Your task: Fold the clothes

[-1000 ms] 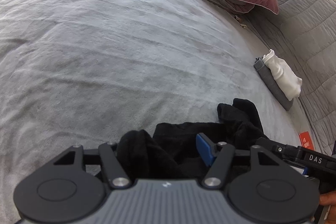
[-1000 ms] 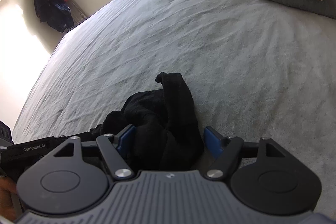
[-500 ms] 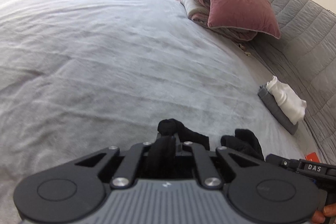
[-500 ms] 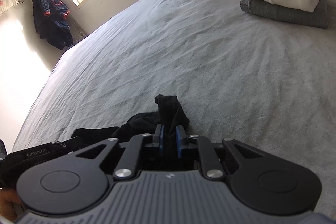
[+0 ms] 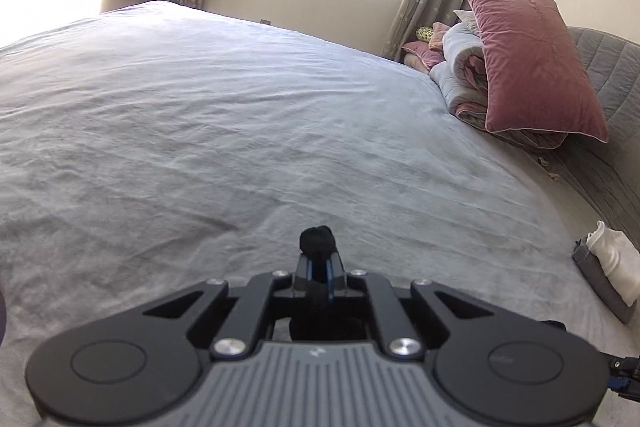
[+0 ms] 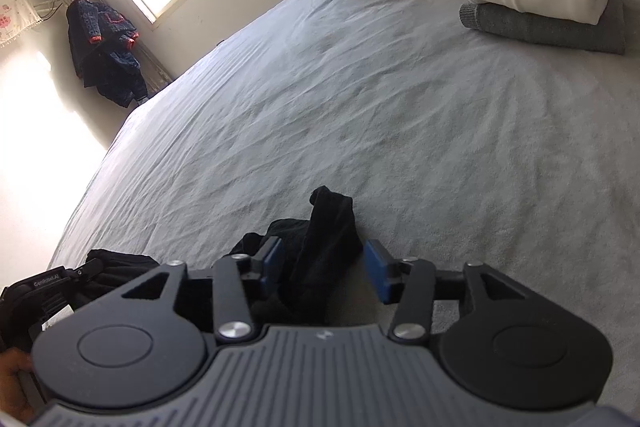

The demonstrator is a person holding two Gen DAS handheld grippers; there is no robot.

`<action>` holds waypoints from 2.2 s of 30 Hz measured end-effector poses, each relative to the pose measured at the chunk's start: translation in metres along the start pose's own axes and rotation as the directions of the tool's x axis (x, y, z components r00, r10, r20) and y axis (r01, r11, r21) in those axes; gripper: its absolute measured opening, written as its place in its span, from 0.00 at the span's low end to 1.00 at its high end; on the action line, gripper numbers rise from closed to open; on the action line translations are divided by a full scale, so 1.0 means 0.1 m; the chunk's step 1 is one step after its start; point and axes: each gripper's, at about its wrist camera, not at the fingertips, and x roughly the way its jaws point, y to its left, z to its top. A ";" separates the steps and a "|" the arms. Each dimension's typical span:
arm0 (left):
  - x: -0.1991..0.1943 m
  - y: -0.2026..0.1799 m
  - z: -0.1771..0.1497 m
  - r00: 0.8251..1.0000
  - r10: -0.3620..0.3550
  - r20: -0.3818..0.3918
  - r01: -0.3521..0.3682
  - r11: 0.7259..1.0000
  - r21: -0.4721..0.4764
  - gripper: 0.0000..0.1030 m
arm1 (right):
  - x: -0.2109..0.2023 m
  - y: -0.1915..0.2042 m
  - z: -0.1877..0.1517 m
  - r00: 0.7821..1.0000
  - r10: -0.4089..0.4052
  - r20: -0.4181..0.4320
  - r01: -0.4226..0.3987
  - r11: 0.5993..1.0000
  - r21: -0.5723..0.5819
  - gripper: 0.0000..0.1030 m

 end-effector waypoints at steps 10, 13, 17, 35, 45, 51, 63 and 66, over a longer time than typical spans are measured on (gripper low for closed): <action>-0.31 0.40 -0.22 0.999 0.023 -0.041 -0.020 0.996 0.082 0.06 | 0.26 0.16 -0.13 0.997 -0.057 -0.055 0.051 0.994 -0.092 0.48; -0.41 0.59 -0.29 0.997 0.019 -0.069 -0.014 0.997 0.070 0.06 | 0.33 0.17 -0.16 0.996 -0.068 -0.058 0.061 0.992 -0.108 0.30; -0.50 0.79 -0.37 0.995 0.011 -0.096 -0.006 0.999 0.051 0.06 | 0.37 0.19 -0.20 0.996 -0.072 -0.049 0.065 0.990 -0.124 0.13; -0.88 1.32 -0.76 0.970 -0.012 -0.241 0.019 0.999 0.029 0.06 | -0.33 -0.06 -0.25 0.981 -0.193 0.008 0.190 0.959 -0.213 0.08; -0.86 1.15 -0.75 0.974 0.056 -0.221 -0.025 0.990 0.139 0.66 | -0.34 -0.12 -0.28 0.978 -0.206 -0.028 0.197 0.962 -0.190 0.44; -0.82 1.03 -0.74 0.970 0.120 -0.211 -0.073 0.973 0.217 0.69 | -0.41 -0.02 -0.24 0.981 -0.191 0.022 0.191 0.957 -0.219 0.60; -0.79 0.84 -0.69 0.972 0.147 -0.182 -0.089 0.951 0.295 0.80 | -0.27 0.18 -0.26 0.984 -0.177 0.015 0.175 0.950 -0.259 0.78; -0.75 0.79 -0.65 0.973 0.125 -0.193 -0.065 0.954 0.292 0.80 | -0.23 0.27 -0.26 0.985 -0.171 0.018 0.170 0.946 -0.277 0.81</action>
